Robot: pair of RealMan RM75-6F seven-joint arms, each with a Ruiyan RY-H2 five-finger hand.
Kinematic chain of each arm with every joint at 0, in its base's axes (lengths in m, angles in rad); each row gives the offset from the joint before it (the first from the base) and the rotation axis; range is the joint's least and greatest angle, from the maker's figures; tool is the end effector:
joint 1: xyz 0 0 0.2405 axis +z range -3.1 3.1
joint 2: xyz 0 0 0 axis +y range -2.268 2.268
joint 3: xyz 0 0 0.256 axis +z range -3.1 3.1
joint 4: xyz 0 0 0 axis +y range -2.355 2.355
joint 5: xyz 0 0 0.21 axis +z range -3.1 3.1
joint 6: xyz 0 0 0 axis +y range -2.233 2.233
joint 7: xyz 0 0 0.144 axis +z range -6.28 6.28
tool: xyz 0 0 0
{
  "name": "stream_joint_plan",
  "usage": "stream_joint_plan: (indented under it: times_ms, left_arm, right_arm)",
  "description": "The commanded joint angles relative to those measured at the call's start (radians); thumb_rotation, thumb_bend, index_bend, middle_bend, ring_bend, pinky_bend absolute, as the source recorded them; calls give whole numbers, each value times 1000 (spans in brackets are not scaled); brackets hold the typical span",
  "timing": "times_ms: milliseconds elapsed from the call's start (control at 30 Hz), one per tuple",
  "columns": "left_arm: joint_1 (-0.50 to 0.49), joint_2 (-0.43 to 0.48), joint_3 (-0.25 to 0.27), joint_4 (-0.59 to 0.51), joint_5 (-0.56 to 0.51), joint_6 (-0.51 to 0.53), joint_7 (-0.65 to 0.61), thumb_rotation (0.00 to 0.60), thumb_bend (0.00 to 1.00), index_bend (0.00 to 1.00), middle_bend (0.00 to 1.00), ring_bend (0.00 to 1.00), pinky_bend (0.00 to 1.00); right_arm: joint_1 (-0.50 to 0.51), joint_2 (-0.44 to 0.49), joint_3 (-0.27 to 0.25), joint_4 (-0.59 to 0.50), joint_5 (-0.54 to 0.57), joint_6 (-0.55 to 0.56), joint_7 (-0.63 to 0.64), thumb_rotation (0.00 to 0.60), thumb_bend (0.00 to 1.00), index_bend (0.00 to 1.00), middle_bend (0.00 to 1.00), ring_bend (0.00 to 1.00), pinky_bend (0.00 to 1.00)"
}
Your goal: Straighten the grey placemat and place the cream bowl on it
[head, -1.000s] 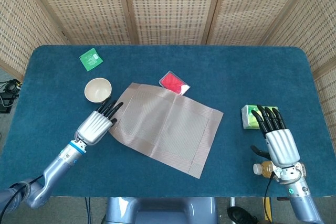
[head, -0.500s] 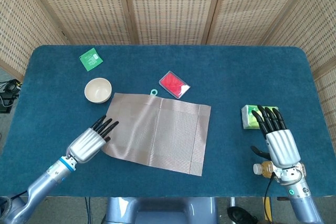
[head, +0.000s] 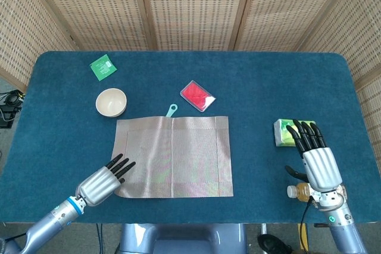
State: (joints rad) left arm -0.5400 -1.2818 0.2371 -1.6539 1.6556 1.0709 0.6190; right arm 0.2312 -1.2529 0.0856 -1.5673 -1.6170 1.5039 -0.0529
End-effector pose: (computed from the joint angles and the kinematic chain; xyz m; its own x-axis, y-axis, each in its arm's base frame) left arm -0.2263 0.2024 0.0172 0.8758 0.0692 0.4778 0.3688 -0.7344 -0.5698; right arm -0.2571 -0.2267 0.1225 0.3537 0.1050 0.9294 -0.8934 -0.2562 0.3690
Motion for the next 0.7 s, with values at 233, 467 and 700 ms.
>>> stream_joint_plan:
  times_ms: [233, 467, 700]
  left_arm:
    - [24, 12, -4, -29, -27, -37, 88, 600, 525, 802, 0, 0, 0]
    - [35, 29, -13, -44, -34, -45, 95, 600, 170, 338, 0, 0, 0]
    - [50, 120, -21, -111, -13, 14, -22, 600, 0, 0, 0, 0, 0]
  right_arm:
    - [-2, 3, 0, -6, -2, 2, 0, 600, 0, 36, 0, 0, 0]
    - [-4, 4, -1, -9, -5, 3, -1, 600, 0, 36, 0, 0, 0]
    - [-4, 3, 0, -11, -4, 2, -2, 600, 0, 36, 0, 0, 0]
